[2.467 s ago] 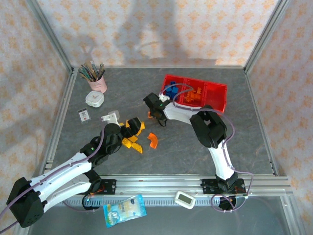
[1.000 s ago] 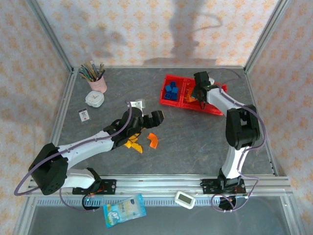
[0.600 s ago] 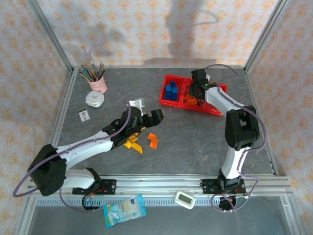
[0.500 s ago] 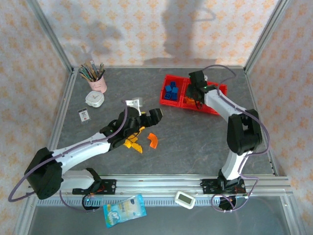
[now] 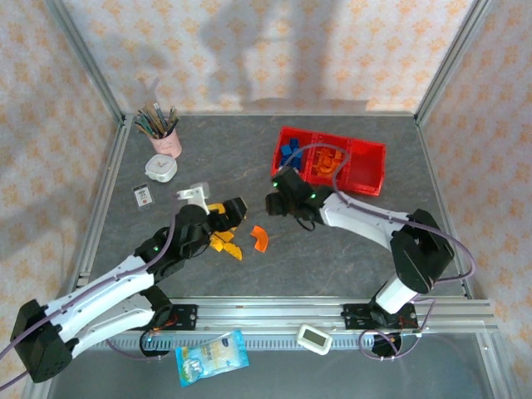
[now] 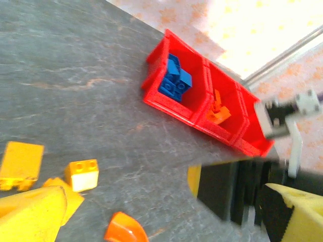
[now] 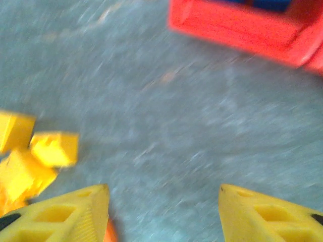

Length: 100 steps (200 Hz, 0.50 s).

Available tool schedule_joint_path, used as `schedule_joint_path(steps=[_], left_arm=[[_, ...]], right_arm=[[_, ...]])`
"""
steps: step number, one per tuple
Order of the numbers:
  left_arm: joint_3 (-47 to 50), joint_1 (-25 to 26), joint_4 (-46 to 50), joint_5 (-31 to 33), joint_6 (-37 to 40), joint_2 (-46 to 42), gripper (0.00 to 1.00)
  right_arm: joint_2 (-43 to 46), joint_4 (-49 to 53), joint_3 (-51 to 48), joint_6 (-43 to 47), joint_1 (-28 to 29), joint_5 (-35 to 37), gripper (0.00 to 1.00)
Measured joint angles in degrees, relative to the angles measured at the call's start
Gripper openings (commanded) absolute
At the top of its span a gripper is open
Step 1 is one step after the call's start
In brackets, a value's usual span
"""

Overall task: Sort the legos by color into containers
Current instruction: Pick up the lego from the bottom-center of the table.

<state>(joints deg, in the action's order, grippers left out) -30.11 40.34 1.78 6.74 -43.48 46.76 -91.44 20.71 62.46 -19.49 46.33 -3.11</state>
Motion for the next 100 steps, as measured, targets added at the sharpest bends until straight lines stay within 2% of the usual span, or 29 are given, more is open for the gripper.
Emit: schedule_joint_path(steps=[42,63,100], left_arm=[[2.4,-0.4,6.4,3.4,-1.7,-7.3,0.99],[3.0,-0.4,8.6,4.5,-2.6,-9.2,0.99],[3.3,-0.7,10.1,5.7,-3.2,-10.4,0.99]], right_arm=[[-2.7,-0.8,-0.6,-1.5,9.0,0.6,0.73],[-6.7,-0.8,0.2,-1.4,11.1,1.9,0.76],[-12.0,-0.3,2.1,-0.8,12.3,3.4,0.76]])
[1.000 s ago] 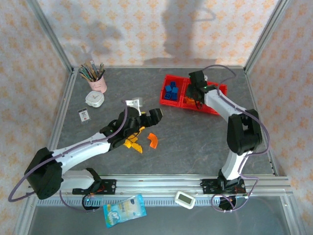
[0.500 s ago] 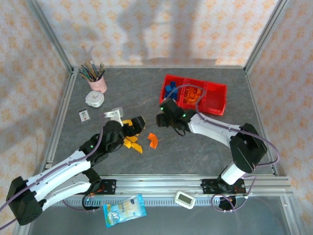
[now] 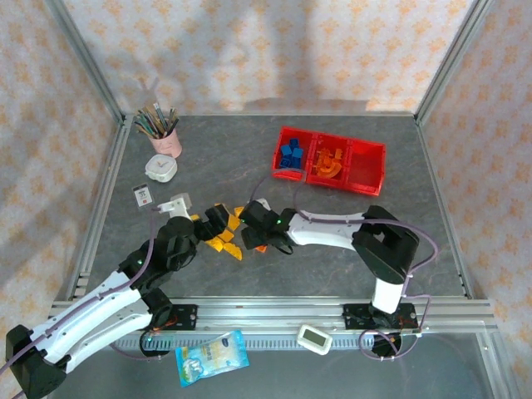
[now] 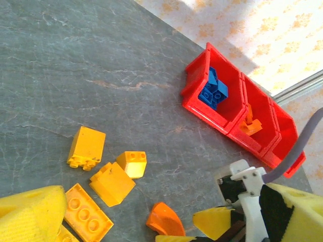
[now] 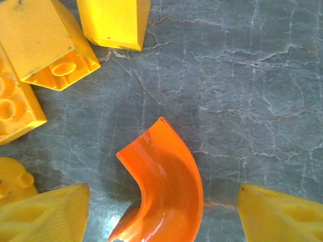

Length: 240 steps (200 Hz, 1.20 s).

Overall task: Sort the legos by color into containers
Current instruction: Pick up the lego from the bottom-center of the table.

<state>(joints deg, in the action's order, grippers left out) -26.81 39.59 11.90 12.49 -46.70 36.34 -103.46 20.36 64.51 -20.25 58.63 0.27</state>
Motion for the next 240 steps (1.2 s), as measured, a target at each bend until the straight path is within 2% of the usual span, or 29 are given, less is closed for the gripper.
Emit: schedule_joint_path(steps=[102,127,179,240], left_arm=[[0.0,0.0,0.5,0.0,0.0,0.0,0.99],[0.0,0.0,0.5,0.0,0.0,0.0,0.99],[0.0,0.0,0.5,0.0,0.0,0.0,0.99],[0.0,0.0,-1.4,-1.1,0.0,2.2,0.99]], right_arm=[[-6.9,1.0,4.4,1.7,0.1,3.0,0.63],[-7.1,1.0,4.9,2.1,0.1,3.0,0.52],[-7.1,1.0,4.9,1.6,0.2,3.9,0.37],[-2.7,1.1,2.4,-1.0,-2.1,5.3,0.34]])
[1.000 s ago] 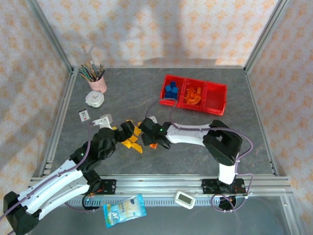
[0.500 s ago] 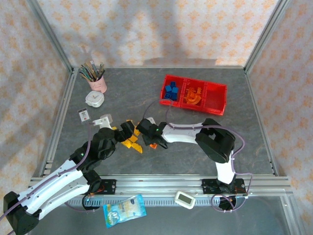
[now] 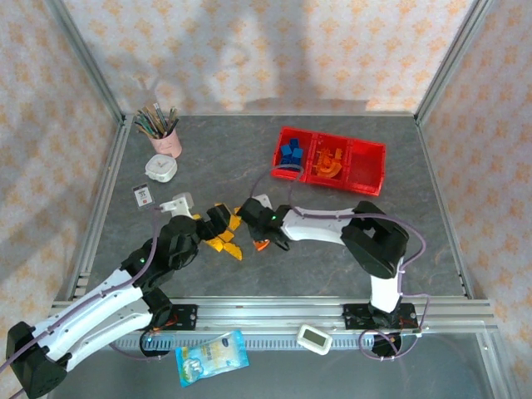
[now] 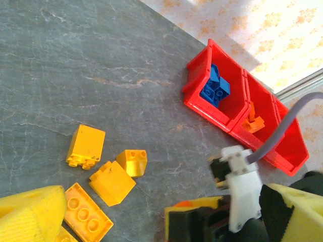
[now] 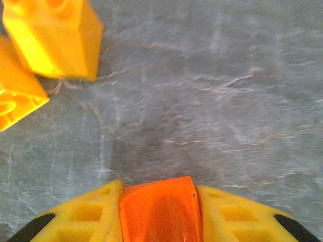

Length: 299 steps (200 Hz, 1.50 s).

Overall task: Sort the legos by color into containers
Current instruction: Pick up the lego from the bottom-center of the table, then place the lego in the container.

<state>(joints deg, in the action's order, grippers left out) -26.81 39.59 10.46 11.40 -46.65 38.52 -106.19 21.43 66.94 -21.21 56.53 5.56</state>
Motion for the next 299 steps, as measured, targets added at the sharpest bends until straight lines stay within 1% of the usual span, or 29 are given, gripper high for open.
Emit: schedule_joint_path(steps=[20,34,69,106,141,167,193,200,212,218,269,299], left_arm=[[-0.1,0.0,-2.1,-1.2,0.1,2.4,0.99],[-0.2,0.0,-3.7,-2.3,0.2,4.5,0.99],[-2.4,0.0,-7.8,-5.7,0.7,11.8,0.99],[-6.8,0.0,-12.5,-9.6,2.3,20.3,0.99],[-10.4,0.0,-15.9,-12.5,3.7,27.7,0.99],[-12.6,0.0,-17.5,-13.8,4.4,31.2,0.99],[-13.6,0.0,-18.7,-14.2,4.8,32.8,0.99],[-13.7,0.0,-19.0,-14.4,4.8,33.0,0.99],[-14.0,0.0,-19.0,-14.5,4.8,33.4,0.99],[-14.0,0.0,-19.1,-14.5,4.8,33.5,0.99],[-14.3,0.0,-19.3,-14.4,4.8,33.6,0.99],[-14.0,0.0,-19.3,-13.7,4.8,30.6,0.99]], right_arm=[[3.9,0.1,-0.9,-0.6,-3.1,0.2,0.34],[6.7,0.1,-1.1,-0.7,-6.3,0.3,0.34],[11.1,0.1,-1.0,-0.6,-17.3,0.5,0.33],[10.9,0.7,1.3,0.4,-29.1,0.6,0.32],[5.7,0.3,9.8,2.5,-36.3,1.4,0.31],[-0.7,0.0,16.8,4.5,-38.9,2.6,0.31],[-7.0,0.2,22.5,6.3,-40.4,3.5,0.34],[-8.2,0.3,23.6,6.6,-40.8,3.7,0.37],[-9.9,0.6,25.0,7.3,-41.2,3.8,0.46],[-10.5,0.7,25.6,7.7,-41.3,3.7,0.48],[-10.5,1.8,26.9,9.1,-41.3,2.1,0.57],[-5.2,1.5,21.0,8.8,-38.6,1.1,0.61]])
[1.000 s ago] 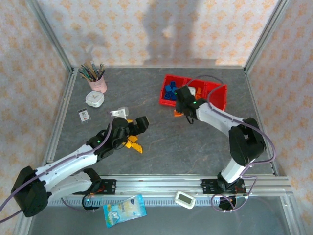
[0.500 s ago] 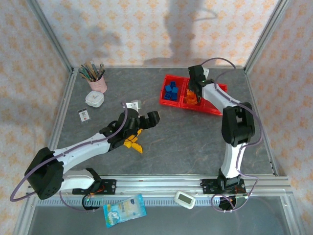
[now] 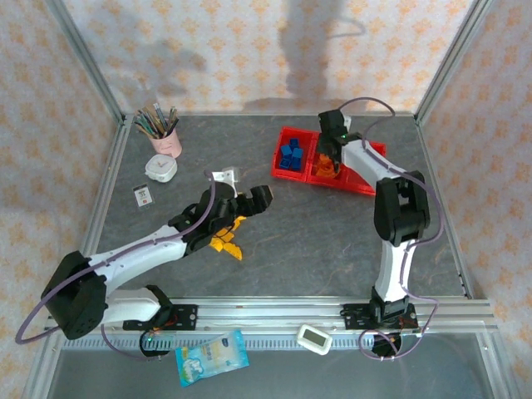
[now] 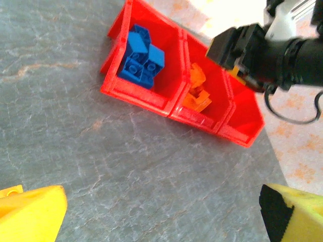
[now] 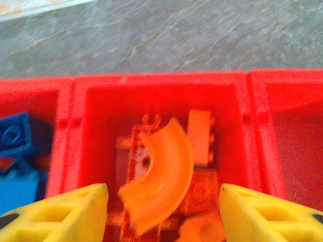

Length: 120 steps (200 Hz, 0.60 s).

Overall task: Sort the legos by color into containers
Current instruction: Place the lego in the container, then pick up the lego from the center of the table.

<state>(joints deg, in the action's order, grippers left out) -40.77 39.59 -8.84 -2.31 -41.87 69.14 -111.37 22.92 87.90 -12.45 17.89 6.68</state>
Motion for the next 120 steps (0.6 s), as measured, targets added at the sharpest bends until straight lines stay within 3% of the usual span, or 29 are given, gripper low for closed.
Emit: schedule_joint_path(steps=[56,120], left_arm=[[4.3,-1.1,1.8,4.0,0.0,-10.0,0.99],[9.4,-1.5,11.3,10.0,-1.2,-23.1,0.99]], right_arm=[[13.0,-2.5,-12.8,-2.5,9.9,-3.1,0.67],[16.0,-4.4,-18.7,-4.6,22.5,-5.3,0.75]])
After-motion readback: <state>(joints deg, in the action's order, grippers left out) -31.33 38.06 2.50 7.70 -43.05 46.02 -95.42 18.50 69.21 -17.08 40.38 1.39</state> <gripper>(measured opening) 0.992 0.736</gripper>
